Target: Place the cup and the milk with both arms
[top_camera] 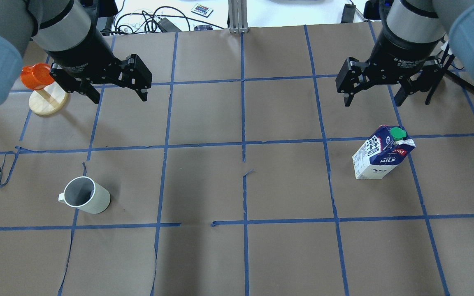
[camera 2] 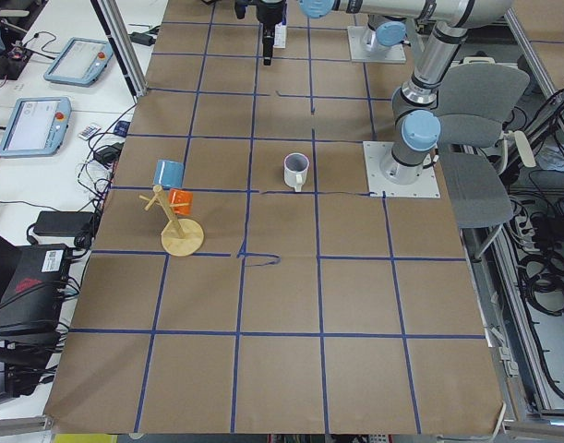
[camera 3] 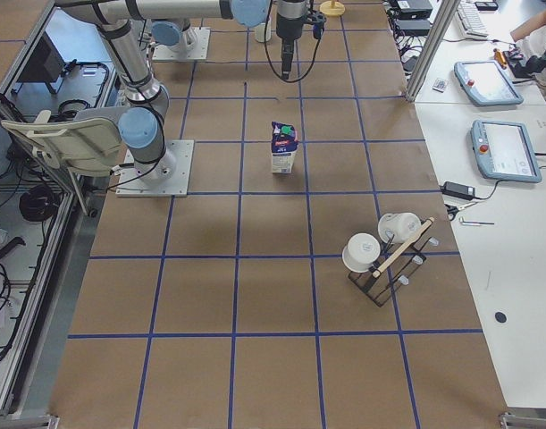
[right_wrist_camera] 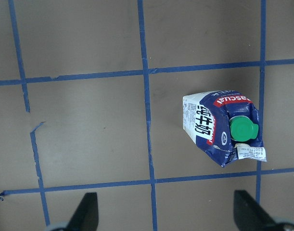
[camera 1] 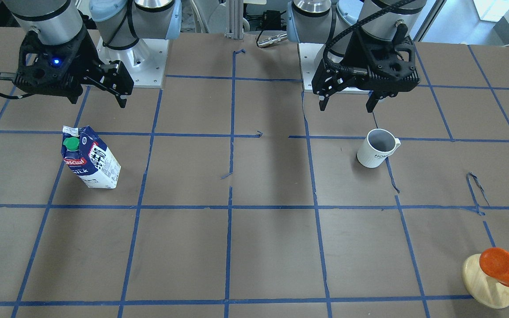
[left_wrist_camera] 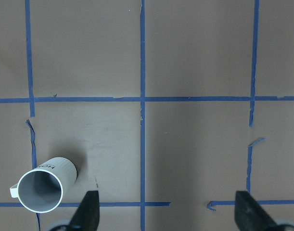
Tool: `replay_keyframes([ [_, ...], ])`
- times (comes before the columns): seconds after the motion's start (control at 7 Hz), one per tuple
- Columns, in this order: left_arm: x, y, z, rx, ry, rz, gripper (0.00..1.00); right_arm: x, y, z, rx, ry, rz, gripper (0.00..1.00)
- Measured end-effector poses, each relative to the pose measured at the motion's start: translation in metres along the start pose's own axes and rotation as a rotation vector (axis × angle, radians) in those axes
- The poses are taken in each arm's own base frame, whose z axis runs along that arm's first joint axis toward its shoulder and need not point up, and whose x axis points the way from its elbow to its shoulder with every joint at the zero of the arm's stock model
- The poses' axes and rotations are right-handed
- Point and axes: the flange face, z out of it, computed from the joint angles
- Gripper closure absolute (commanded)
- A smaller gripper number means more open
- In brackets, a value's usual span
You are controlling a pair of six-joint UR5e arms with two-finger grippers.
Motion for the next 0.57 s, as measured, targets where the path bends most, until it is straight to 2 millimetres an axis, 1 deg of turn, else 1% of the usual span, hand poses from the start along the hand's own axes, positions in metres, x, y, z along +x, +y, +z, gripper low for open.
replay_keyframes([
  [0.29, -0.0001, 0.0001, 0.0004, -0.001, -0.001, 0.0, 0.0, -0.0002, -0.0002, 0.0088, -0.011, 0.0, 0.0, 0.0],
  [0.57, 0.0, 0.0002, 0.0011, -0.002, 0.0, 0.0, 0.0, 0.0003, -0.0019, 0.0078, -0.001, 0.002, 0.002, 0.0],
])
